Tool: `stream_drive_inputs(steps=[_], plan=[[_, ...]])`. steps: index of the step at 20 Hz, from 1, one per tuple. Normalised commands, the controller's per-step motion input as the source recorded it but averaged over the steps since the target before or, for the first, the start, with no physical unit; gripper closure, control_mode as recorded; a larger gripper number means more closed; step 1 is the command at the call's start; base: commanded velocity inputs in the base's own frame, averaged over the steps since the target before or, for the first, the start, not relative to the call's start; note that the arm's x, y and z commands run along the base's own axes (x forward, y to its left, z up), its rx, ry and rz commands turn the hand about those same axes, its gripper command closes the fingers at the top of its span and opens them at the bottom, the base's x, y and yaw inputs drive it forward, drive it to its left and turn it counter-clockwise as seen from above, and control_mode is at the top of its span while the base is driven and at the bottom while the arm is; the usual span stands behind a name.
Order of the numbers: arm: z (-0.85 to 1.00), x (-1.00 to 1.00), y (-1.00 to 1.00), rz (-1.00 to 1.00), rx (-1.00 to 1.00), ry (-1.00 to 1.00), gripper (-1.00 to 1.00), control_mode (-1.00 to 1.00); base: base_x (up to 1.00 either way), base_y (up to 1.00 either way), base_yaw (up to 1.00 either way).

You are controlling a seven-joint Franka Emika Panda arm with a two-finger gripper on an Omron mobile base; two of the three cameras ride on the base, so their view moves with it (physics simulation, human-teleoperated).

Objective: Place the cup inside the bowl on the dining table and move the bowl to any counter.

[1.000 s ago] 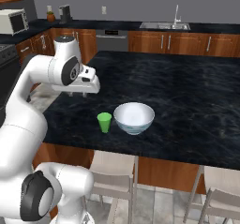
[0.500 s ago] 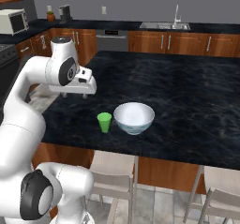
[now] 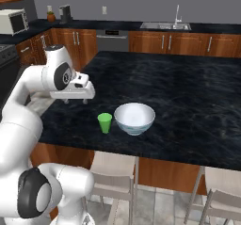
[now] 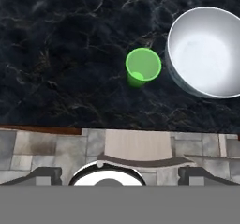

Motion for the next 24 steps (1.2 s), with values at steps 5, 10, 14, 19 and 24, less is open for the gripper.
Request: stream_drive_inputs(steps=[5, 10, 14, 19, 24], plan=[[-0.03, 0.08, 0.0, -0.06, -0.02, 0.0, -1.0, -1.0, 0.0, 0.0, 0.0], [-0.25, 0.5, 0.0, -0.04, -0.02, 0.0, -1.0, -1.0, 0.0, 0.0, 0.0], [-0.25, 0.57, 0.0, -0.01, 0.0, 0.01, -1.0, -1.0, 0.0, 0.0, 0.0], [-0.21, 0.56, -0.01, 0.0, 0.0, 0.0, -1.0, -1.0, 0.0, 0.0, 0.0], [-0.04, 0.38, -0.14, 0.0, 0.0, 0.01, -1.0, -1.0, 0.0, 0.0, 0.0]])
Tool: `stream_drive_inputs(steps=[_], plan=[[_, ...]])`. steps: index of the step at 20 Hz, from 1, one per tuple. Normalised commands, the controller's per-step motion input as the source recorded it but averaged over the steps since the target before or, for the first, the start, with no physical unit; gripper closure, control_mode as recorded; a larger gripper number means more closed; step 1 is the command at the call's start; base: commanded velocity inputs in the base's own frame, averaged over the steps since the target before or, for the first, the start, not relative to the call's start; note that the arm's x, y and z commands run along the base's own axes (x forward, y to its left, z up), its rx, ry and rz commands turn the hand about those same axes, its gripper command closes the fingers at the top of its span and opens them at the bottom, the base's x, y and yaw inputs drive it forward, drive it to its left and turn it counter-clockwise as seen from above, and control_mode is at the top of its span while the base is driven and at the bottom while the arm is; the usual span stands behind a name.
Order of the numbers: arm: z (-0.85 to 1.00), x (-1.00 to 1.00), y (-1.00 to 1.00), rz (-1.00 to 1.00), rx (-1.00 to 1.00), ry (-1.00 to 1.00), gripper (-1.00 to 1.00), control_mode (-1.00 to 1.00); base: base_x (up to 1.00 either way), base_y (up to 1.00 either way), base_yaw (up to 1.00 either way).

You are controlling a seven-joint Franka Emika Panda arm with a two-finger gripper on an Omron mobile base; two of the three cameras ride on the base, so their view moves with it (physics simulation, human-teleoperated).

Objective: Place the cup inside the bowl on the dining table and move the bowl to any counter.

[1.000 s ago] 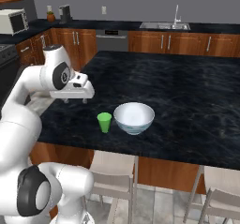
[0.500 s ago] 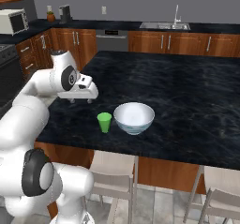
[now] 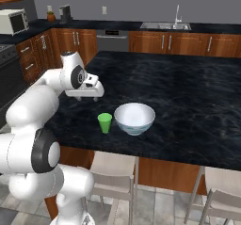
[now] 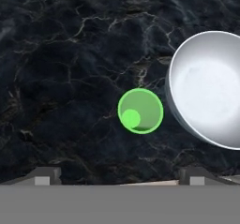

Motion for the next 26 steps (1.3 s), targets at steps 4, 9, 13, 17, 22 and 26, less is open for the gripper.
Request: stream_drive_inputs(steps=[4, 9, 13, 17, 22, 26], plan=[[-0.14, 0.29, -0.33, 0.0, 0.0, 0.0, -1.0, -1.0, 0.0, 0.0, 0.0], [-0.14, 0.03, -0.15, 0.0, 0.0, 0.0, -1.0, -1.0, 0.0, 0.0, 0.0], [-0.36, 0.24, 0.0, 0.0, 0.0, 0.0, -1.0, -1.0, 0.0, 0.0, 0.0], [-0.25, 0.13, 0.0, 0.01, 0.0, 0.0, -1.0, -1.0, 0.0, 0.0, 0.0], [-0.22, 0.01, 0.0, 0.01, 0.0, 0.0, -1.0, -1.0, 0.0, 0.0, 0.0], [-0.26, 0.0, 0.17, 0.0, 0.0, 0.0, -1.0, -1.0, 0.0, 0.0, 0.0]])
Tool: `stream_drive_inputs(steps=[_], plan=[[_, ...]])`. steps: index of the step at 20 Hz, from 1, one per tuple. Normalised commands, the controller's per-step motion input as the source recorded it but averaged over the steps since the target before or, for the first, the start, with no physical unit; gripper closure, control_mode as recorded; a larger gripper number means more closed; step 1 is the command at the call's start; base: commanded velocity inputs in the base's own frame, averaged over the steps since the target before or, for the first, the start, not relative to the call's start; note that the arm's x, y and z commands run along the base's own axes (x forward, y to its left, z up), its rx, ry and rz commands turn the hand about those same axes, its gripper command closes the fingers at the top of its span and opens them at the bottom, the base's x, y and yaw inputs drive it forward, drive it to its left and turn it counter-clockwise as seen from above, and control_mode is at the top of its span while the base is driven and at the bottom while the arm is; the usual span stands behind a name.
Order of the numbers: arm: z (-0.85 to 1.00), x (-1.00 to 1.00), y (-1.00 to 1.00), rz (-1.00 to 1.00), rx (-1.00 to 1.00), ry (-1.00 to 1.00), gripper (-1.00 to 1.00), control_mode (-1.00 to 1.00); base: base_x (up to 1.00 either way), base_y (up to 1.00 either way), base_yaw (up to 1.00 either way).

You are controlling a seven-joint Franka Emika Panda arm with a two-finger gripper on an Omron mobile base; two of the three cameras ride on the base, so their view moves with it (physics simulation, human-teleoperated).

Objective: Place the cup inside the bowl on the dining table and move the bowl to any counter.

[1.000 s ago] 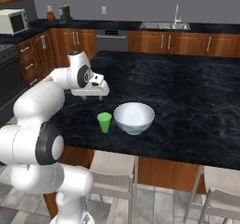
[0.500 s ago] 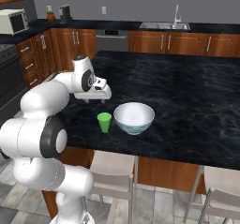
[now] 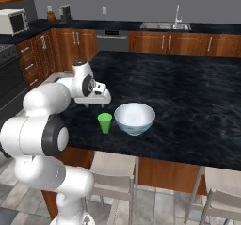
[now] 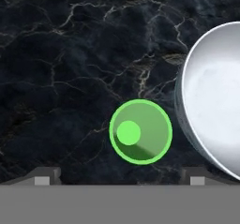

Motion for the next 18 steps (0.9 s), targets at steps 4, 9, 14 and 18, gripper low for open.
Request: stream_drive_inputs(steps=[4, 9, 14, 18], plan=[[-0.32, 0.0, 0.14, 0.01, 0.0, 0.0, -1.0, -1.0, 0.0, 0.0, 0.0], [-0.38, 0.0, 0.03, 0.02, 0.0, 0.0, -1.0, -1.0, 0.0, 0.0, 0.0], [-0.21, 0.0, 0.0, 0.05, 0.0, 0.0, -1.0, -1.0, 0.0, 0.0, 0.0], [-0.03, 0.0, -0.05, 0.06, 0.0, 0.0, -1.0, -1.0, 0.0, 0.0, 0.0]])
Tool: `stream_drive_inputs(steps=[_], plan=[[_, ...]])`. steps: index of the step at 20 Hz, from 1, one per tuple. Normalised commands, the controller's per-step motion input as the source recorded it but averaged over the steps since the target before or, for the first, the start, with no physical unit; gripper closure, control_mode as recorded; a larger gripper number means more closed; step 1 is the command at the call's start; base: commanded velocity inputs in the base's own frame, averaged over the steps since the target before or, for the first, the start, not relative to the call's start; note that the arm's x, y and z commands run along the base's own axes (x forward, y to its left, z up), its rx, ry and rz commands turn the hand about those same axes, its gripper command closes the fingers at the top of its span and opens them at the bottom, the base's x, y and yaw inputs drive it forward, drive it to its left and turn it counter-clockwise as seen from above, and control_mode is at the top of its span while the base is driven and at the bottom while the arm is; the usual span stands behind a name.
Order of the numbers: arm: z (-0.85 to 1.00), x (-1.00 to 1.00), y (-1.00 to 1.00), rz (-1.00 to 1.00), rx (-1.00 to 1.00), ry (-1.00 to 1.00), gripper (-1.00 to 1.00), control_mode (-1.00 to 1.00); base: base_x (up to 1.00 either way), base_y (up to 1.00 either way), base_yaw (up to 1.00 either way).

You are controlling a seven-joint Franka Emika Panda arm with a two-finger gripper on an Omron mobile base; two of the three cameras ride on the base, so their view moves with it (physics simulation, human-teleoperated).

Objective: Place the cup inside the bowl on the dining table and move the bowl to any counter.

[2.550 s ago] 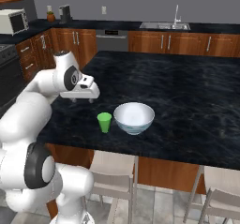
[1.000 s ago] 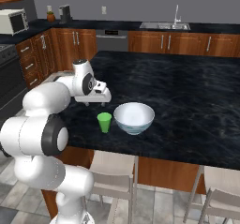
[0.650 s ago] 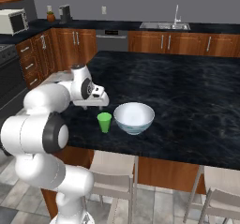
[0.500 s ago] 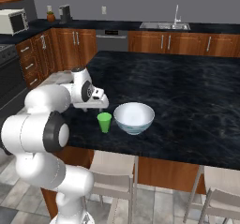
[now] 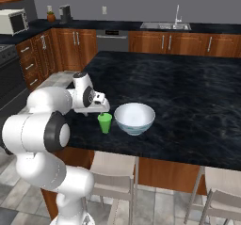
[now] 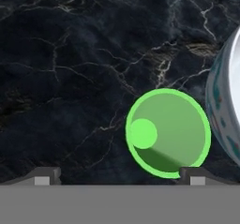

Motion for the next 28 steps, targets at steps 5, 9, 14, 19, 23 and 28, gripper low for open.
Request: stream_drive_inputs(steps=[5, 9, 14, 19, 23, 28], plan=[[0.0, 0.0, -0.24, 0.05, 0.0, 0.0, -1.0, -1.0, 0.0, 0.0, 0.0], [0.0, 0.0, -0.24, 0.04, 0.0, 0.0, -1.0, -1.0, 0.0, 0.0, 0.0], [0.0, 0.09, -0.02, 0.01, 0.0, 0.0, -1.0, -1.0, 0.0, 0.0, 0.0], [-0.02, 0.17, 0.01, 0.0, 0.0, 0.0, -1.0, -1.0, 0.0, 0.0, 0.0], [-0.06, 0.06, 0.05, 0.0, 0.0, 0.0, -1.0, -1.0, 0.0, 0.0, 0.0], [-0.16, 0.03, 0.2, 0.0, 0.0, 0.0, -1.0, -1.0, 0.0, 0.0, 0.0]])
